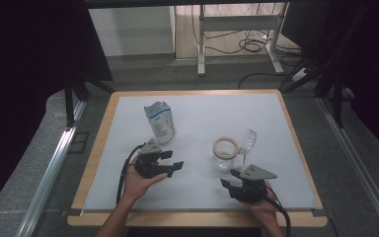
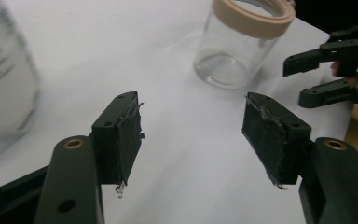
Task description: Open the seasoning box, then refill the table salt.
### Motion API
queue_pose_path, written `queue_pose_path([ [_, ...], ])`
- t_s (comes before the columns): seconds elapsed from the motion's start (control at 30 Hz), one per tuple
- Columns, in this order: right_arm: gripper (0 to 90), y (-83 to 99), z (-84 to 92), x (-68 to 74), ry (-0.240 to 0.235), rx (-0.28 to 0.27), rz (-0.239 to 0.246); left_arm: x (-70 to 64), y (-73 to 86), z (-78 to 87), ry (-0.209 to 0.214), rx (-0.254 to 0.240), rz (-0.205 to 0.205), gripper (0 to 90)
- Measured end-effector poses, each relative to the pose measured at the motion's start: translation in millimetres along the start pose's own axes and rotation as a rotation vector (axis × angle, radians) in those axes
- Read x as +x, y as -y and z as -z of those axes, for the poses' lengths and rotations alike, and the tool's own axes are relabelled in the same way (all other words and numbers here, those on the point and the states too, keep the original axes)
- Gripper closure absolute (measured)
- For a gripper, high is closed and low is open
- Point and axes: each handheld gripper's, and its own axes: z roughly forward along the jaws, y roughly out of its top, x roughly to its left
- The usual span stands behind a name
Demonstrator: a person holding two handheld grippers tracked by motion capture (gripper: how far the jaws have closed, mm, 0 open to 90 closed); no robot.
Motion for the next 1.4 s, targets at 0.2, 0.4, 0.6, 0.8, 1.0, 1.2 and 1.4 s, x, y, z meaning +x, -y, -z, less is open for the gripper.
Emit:
queue_pose_path([
  [0.2,45.2,-0.2,-4.4,2.7,-0.001,0.003,0.004,9.4,13.2,11.7,-0.037,-0.005,0.006,37.2],
  [0.4,44.0,-1.9,-6.3,4.5,-0.007,-0.006,0.009,20.8,20.6,20.1,-0.074,-0.016,0.039,37.7],
  [0.6,43.6,-0.9,-7.6,4.6,-0.002,0.003,0.013,31.4,22.2,29.6,-0.113,-0.034,0.065,39.1],
  [0.8,43.6,-1.0,-7.6,4.8,0.002,-0.001,0.011,43.3,22.9,36.4,-0.152,-0.036,0.091,39.1],
  [1.0,43.6,-1.5,-8.5,5.8,0.002,0.003,0.014,55.8,21.5,41.5,-0.201,-0.037,0.110,42.4],
  [1.2,43.4,-2.3,-8.6,8.3,0.004,0.003,0.026,74.1,13.1,48.6,-0.231,-0.059,0.131,42.3],
  [1.4,43.2,-2.3,-9.3,8.8,0.010,0.007,0.032,88.9,-7.5,44.7,-0.225,-0.087,0.129,41.9],
])
